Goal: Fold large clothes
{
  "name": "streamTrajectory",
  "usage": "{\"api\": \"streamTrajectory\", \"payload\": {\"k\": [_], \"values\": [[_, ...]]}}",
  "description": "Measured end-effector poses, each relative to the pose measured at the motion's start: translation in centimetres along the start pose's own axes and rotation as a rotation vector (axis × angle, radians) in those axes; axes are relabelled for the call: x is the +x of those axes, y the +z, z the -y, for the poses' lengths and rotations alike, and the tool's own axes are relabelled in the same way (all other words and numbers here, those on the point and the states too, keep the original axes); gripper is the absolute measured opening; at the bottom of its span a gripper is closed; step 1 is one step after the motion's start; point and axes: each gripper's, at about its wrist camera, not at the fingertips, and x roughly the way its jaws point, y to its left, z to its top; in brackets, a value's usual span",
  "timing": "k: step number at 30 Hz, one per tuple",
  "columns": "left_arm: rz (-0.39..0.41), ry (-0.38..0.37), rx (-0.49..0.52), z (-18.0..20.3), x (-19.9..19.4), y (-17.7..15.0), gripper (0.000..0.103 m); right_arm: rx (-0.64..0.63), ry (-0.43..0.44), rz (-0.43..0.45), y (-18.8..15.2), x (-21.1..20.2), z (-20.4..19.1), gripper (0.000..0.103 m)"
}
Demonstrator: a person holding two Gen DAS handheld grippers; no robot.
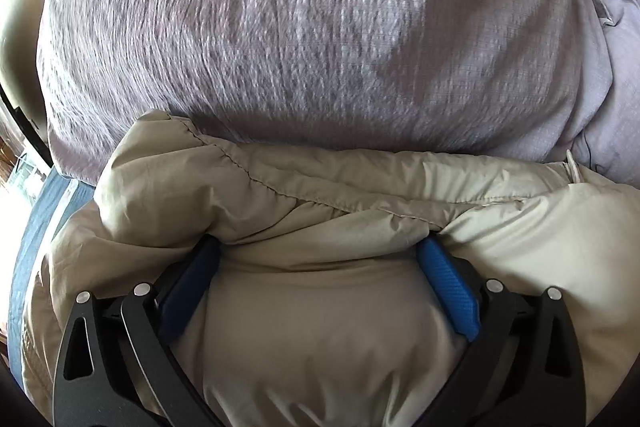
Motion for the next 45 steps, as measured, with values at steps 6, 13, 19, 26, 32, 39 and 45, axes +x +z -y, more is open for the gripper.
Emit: {"api": "streamTrajectory", "payload": {"k": [6,13,19,26,32,39,45], "values": [[0.005,-0.003,-0.006,0.0,0.6,-0.1,0.101,-0.002,-0.003,-0.001,-0.4,1.2,-0.3,0.071],[0.012,-0.005,-0.013,0.0,0.8,-0.4,0.101,-0.004,-0.004,0.001,-0.5,1.3,-0.5,0.072],[-0.001,-0.004,-0.013,-0.2,0.7,-0.4,0.101,-0.008,-0.008,-0.019,-0.2,1.2,-0.3,0.072],[0.022,-0.029,-0.046,-0.1,-3.2,-0.5,0.101,0.002,0.093,0.011,0.1,-2.7,-1.7,0.072],[0.071,-0.132,-0.014,3.4,-7.0,-0.5,0.101,-0.043,0.222,0.045,-0.1,-5.8,-5.8,0.072],[0.051,-0.101,0.034,6.8,-5.0,-0.8,0.101,-0.136,0.244,0.029,-0.4,-4.5,-10.7,0.072],[0.025,-0.106,0.017,7.9,-2.8,-1.0,0.101,-0.155,0.216,-0.017,-0.8,-1.4,-12.3,0.072]]}}
